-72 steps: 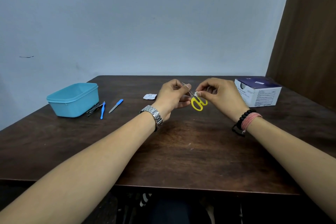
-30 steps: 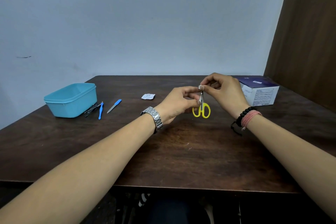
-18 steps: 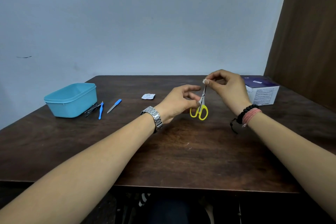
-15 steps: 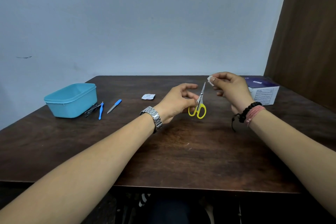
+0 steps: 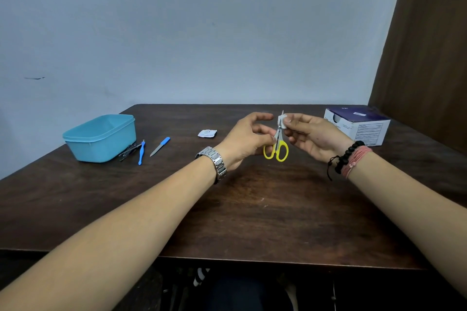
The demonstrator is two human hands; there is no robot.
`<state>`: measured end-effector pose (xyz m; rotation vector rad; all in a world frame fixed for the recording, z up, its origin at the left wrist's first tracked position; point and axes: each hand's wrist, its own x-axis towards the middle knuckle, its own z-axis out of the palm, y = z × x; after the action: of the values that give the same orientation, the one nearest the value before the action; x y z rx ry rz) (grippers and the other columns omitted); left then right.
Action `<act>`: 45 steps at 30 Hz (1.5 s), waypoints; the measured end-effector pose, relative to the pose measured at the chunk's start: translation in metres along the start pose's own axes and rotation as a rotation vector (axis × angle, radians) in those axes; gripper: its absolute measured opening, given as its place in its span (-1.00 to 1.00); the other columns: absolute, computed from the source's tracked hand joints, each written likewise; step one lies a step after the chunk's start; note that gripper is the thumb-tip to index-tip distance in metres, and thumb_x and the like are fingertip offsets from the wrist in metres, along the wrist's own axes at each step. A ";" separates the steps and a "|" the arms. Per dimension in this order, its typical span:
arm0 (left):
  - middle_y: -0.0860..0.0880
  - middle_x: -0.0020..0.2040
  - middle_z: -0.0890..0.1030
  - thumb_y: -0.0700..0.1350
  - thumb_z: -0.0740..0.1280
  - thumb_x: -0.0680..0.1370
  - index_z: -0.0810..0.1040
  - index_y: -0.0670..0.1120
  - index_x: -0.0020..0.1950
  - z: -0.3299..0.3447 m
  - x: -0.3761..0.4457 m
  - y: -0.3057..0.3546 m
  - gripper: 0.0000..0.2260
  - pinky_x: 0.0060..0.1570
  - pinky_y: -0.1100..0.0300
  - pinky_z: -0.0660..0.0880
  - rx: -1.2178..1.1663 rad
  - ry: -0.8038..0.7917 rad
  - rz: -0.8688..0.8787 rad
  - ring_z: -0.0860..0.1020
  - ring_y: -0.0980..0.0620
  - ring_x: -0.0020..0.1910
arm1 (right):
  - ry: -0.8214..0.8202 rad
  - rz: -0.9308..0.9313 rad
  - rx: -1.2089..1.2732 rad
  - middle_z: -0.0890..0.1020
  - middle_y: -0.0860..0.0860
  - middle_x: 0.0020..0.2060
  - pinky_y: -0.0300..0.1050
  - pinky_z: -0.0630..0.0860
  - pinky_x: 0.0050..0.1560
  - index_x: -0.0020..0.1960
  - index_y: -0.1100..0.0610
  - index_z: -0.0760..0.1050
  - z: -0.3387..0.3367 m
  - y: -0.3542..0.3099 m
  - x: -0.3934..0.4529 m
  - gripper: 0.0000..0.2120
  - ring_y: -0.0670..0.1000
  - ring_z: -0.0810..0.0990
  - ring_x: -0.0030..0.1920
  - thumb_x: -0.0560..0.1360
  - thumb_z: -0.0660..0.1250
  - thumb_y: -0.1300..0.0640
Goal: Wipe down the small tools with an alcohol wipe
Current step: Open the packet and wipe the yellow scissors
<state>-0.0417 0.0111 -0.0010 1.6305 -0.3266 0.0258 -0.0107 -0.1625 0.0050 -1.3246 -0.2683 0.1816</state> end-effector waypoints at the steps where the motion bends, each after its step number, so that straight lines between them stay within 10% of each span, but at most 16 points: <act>1: -0.06 -0.13 0.63 -0.41 0.34 0.49 0.40 -0.14 0.32 0.000 0.000 0.000 -0.56 -0.29 0.23 0.56 0.002 -0.002 0.000 0.58 0.07 -0.36 | -0.002 -0.002 0.029 0.64 -0.06 -0.38 -0.34 0.54 -0.30 -0.05 0.15 0.55 0.001 0.000 0.000 -0.92 -0.13 0.58 -0.34 0.52 0.32 0.28; 45: -0.05 -0.12 0.64 -0.41 0.36 0.48 0.45 -0.10 0.25 0.002 0.000 -0.001 -0.61 -0.25 0.18 0.57 0.061 -0.064 -0.014 0.54 0.02 -0.36 | 0.133 -0.167 0.151 0.66 -0.07 -0.38 -0.34 0.54 -0.25 -0.11 0.17 0.55 -0.003 -0.007 0.003 -0.94 -0.17 0.60 -0.34 0.50 0.35 0.30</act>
<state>-0.0423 0.0094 -0.0019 1.6965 -0.3668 -0.0270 -0.0073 -0.1668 0.0116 -1.1533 -0.2458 -0.0267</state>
